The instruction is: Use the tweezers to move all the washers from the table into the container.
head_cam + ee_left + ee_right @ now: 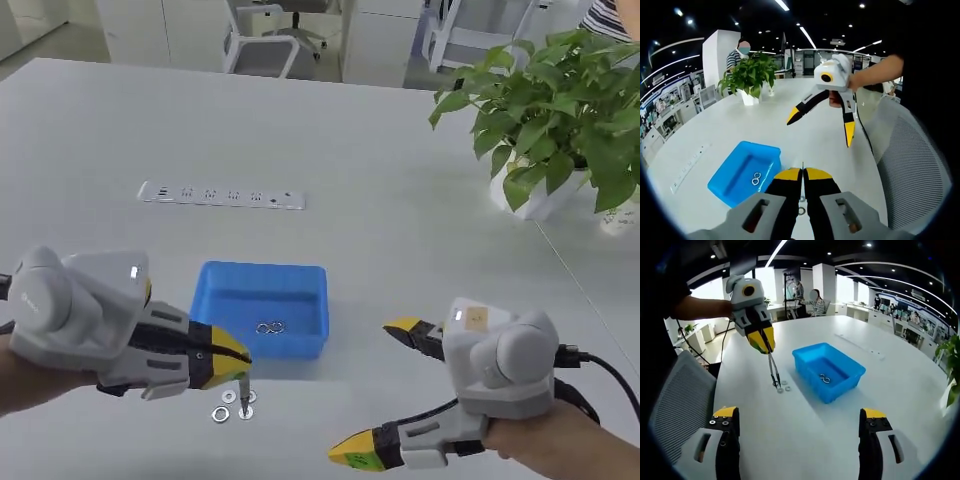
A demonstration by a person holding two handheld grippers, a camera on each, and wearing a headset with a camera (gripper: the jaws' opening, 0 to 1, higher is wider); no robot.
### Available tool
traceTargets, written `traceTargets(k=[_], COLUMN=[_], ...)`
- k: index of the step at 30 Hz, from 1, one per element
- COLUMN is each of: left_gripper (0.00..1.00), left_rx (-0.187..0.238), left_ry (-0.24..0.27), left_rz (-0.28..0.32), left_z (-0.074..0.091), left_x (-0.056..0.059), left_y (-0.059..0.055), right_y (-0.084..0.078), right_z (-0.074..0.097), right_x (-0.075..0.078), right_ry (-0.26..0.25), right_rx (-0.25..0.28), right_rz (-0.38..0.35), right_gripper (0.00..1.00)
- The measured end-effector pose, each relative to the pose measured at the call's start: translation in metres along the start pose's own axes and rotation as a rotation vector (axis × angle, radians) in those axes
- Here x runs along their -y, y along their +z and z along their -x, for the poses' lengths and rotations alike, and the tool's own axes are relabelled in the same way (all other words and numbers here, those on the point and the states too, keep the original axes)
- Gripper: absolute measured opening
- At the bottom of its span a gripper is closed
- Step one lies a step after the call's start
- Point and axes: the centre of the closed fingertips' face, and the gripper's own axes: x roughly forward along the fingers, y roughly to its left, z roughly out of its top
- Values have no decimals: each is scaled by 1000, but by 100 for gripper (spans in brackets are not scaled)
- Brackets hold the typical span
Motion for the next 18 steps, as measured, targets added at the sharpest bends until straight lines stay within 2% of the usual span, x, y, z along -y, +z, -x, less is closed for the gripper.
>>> traceTargets(k=[10, 18], left_gripper=[6, 6], left_rx=[-9, 5], left_ry=[-1, -10], left_rz=[-9, 14], left_z=[-3, -1], left_x=[1, -1], left_y=[-6, -6], right_y=[-1, -2], right_z=[-1, -4], right_x=[0, -2], right_ry=[3, 13], right_rx=[-3, -6], right_rz=[3, 5], right_gripper=[100, 100])
